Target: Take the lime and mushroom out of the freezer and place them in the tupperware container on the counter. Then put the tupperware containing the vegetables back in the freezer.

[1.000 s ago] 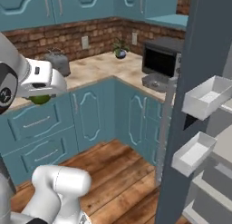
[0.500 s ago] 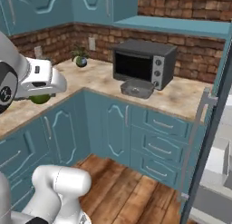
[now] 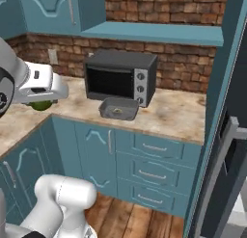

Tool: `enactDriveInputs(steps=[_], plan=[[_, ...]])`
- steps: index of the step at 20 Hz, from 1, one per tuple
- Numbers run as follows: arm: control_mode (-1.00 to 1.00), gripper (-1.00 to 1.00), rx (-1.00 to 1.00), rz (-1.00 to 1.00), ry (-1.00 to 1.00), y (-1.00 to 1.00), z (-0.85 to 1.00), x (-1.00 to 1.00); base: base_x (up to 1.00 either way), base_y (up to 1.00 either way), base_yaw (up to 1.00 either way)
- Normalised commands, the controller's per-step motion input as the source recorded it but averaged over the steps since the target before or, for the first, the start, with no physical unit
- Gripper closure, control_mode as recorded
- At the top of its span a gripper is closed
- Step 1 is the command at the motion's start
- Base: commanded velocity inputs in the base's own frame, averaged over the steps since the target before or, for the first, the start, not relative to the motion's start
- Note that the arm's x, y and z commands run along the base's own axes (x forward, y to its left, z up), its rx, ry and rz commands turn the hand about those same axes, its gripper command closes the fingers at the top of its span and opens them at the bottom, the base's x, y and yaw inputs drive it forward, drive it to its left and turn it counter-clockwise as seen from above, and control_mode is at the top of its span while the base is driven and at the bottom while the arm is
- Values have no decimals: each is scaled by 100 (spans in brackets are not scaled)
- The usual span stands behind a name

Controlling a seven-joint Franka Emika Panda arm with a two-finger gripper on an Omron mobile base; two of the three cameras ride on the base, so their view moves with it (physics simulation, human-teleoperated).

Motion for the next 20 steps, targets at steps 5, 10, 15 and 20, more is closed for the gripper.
enactDriveInputs(steps=[5,10,15,20], plan=[[100,100,0,0,0,0,0,0,100,4,-15],[100,100,0,0,0,0,0,0,92,22,-17],[100,100,0,0,0,0,0,0,66,23,-18],[-100,100,-1,0,0,0,-1,0,4,1,-4]])
